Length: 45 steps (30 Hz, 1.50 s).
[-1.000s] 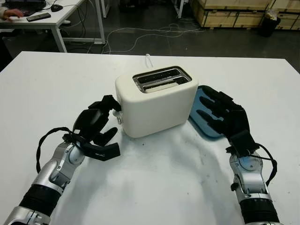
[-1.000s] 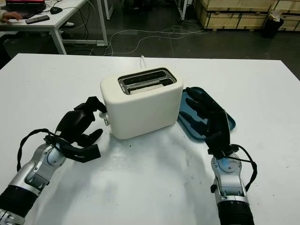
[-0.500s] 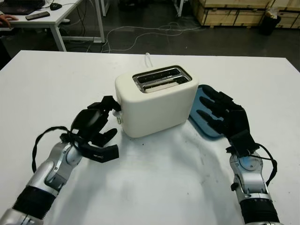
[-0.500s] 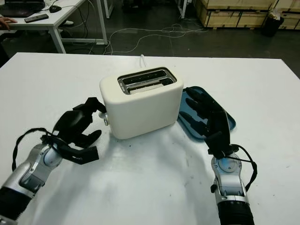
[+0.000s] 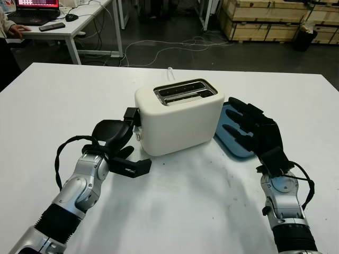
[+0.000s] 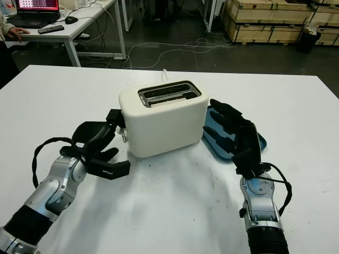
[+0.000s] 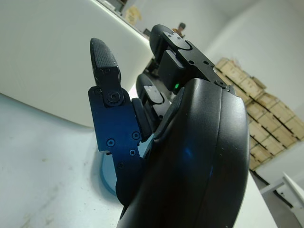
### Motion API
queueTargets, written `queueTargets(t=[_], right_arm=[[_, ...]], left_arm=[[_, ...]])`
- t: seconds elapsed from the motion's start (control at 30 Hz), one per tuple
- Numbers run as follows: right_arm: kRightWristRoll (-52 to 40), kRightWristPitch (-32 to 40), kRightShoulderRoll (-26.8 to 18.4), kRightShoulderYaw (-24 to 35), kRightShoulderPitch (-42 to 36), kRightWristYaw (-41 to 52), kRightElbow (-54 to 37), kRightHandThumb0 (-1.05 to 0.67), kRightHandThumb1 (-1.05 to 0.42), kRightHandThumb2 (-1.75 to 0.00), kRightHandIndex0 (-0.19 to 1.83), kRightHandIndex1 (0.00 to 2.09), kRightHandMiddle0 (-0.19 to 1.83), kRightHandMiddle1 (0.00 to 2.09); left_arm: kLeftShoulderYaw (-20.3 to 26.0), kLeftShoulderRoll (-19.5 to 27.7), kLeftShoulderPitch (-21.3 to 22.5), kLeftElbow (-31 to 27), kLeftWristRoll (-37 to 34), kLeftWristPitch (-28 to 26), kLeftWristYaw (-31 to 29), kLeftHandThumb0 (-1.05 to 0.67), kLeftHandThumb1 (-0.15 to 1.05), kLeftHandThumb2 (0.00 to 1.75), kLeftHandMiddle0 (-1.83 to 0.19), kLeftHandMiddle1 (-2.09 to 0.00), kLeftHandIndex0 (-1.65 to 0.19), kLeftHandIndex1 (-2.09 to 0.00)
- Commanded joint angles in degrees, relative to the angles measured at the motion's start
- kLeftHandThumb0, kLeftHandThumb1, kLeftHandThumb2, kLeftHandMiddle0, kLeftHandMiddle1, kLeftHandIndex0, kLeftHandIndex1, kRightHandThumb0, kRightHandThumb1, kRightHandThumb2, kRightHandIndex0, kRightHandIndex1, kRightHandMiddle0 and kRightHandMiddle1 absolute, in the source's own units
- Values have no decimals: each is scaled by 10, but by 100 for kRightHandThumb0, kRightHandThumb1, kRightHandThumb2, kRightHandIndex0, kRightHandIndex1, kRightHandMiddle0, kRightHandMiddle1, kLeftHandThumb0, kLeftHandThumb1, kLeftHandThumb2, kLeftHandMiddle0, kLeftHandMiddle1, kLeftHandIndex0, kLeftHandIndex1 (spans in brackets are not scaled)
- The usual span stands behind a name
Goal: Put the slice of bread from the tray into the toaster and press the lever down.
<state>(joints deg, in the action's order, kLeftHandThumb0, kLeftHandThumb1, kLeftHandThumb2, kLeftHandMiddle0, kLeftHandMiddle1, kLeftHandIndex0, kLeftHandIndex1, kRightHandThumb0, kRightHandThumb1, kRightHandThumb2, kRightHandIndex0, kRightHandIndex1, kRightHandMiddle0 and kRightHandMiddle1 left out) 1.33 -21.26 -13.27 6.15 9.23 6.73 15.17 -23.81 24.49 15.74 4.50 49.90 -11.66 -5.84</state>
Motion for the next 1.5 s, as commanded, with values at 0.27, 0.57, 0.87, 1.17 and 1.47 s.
queueTargets(t=[0.27,0.57,0.87,1.17,1.47], right_arm=[[4,5,-7,0,4,-2,-1,-47,-92,-7,67,0,63,0],[10,9,-10,0,-1,-5,-8,-47,-92,-8,65,0,62,0],[8,4,-15,4,-2,-2,-4,-45,-92,-9,66,0,62,0],[3,9,-29,9,0,1,-6,-46,-92,-11,63,0,60,0],[10,27,-26,5,1,-5,-18,-47,-92,-8,64,0,60,0]], left_arm=[[-61,-33,-47,48,-16,-15,-80,-42,14,151,-55,-129,-67,-99],[-62,-59,-46,81,-42,-9,-65,-43,6,168,-56,-133,-62,-111],[-70,-70,-49,87,-39,-20,-51,-44,10,166,-52,-135,-59,-113],[-76,-128,-11,193,-51,-83,-77,-35,18,153,-35,-133,-45,-107],[-79,-127,-12,192,-53,-92,-80,-33,22,153,-30,-141,-46,-108]])
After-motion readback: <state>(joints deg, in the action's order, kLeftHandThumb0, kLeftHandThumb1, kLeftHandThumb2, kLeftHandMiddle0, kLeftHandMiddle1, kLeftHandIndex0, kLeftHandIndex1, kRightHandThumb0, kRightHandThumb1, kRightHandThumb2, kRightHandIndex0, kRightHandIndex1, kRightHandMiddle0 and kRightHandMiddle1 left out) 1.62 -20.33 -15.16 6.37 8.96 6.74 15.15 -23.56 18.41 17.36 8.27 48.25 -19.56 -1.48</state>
